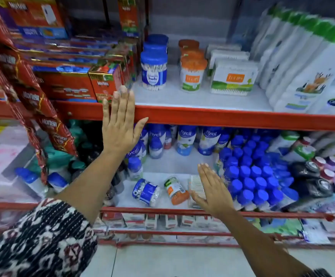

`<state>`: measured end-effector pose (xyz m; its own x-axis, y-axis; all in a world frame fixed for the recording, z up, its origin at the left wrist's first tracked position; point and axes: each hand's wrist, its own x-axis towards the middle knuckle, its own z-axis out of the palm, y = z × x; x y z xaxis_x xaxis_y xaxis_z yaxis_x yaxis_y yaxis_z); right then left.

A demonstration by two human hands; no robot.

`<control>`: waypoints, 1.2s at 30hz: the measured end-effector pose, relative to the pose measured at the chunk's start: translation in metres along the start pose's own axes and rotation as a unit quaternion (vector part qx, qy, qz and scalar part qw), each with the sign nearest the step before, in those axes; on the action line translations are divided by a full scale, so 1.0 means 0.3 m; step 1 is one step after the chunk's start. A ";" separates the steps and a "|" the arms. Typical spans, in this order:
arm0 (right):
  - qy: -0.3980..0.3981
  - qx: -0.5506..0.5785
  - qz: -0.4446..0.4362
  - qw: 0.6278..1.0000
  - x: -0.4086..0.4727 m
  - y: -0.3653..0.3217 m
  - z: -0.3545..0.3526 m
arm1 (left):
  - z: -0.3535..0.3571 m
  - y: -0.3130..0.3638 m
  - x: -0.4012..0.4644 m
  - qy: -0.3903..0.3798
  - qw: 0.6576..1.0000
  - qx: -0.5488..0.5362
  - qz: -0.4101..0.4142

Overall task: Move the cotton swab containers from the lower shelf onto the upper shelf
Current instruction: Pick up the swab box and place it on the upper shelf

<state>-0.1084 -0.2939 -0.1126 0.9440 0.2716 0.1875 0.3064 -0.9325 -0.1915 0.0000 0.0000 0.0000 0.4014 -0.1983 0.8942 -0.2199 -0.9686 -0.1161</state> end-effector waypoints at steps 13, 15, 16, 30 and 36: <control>-0.393 -0.063 0.002 0.917 0.238 0.066 -0.001 | 0.062 -0.012 -0.008 0.082 0.995 0.033 0.037; -0.394 -0.076 -0.005 0.916 0.244 0.059 0.005 | 0.068 -0.015 -0.007 0.089 0.995 0.037 0.039; -0.392 -0.080 -0.008 0.916 0.241 0.059 0.009 | 0.074 -0.019 -0.007 0.098 0.994 0.039 0.040; 0.022 0.455 0.260 0.852 -0.001 0.011 -0.134 | 0.066 -0.012 0.000 0.091 0.995 0.038 0.033; -0.030 0.842 0.157 0.516 -0.071 -0.097 -0.227 | 0.056 -0.009 0.000 0.083 0.996 0.030 0.026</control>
<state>-0.1458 -0.2887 -0.0455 0.9664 0.2236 -0.1268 -0.2367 0.5815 -0.7783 0.0155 0.0000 -0.0070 0.2377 -0.2255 0.9448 -0.1815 -0.9659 -0.1849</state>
